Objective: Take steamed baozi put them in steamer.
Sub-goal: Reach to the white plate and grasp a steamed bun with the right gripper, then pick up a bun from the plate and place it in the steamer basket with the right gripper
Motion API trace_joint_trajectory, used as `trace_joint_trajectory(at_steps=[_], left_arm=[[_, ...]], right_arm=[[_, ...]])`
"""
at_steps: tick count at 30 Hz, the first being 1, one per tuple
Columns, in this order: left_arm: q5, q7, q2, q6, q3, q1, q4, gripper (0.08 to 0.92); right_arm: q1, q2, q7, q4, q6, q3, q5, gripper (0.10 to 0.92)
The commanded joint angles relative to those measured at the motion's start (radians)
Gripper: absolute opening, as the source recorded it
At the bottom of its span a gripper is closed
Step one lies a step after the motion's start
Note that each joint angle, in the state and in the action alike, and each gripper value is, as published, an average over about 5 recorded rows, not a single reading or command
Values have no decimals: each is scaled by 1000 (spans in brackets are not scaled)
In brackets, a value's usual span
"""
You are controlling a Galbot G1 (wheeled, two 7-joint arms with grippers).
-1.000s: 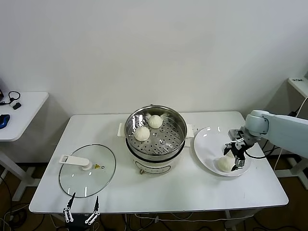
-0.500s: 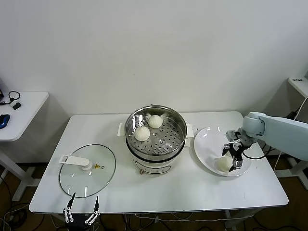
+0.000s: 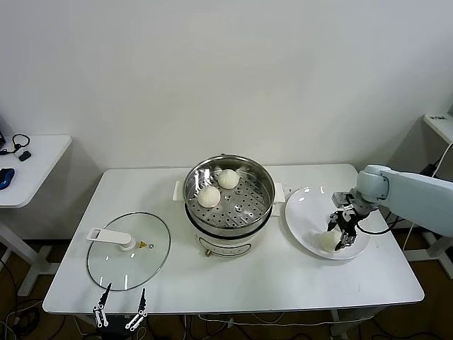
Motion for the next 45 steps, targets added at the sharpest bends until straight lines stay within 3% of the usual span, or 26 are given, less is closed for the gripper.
trace_joint_trajectory(at_steps=[1,11,19,33,45], left_arm=[[0,0,-9,1,0,0,-3,823],[2,-1,-11,0,-1,3,-7,823],[7,-2,-12,-1,0,2,-3,823],[21,-13,-16,0,5,3,3,823],[21,-14,-11,-1,9,10,-2,823]], right_arm=[[0,-1,-1,0,0,3,0,586],[160,-23,-29,71,46,-93,33,578],[431,15,-40,104,231,-248,65,579],[625,144,137,212,762,-233,-186,562],[556,308,231,227,948,-81,-336,535]])
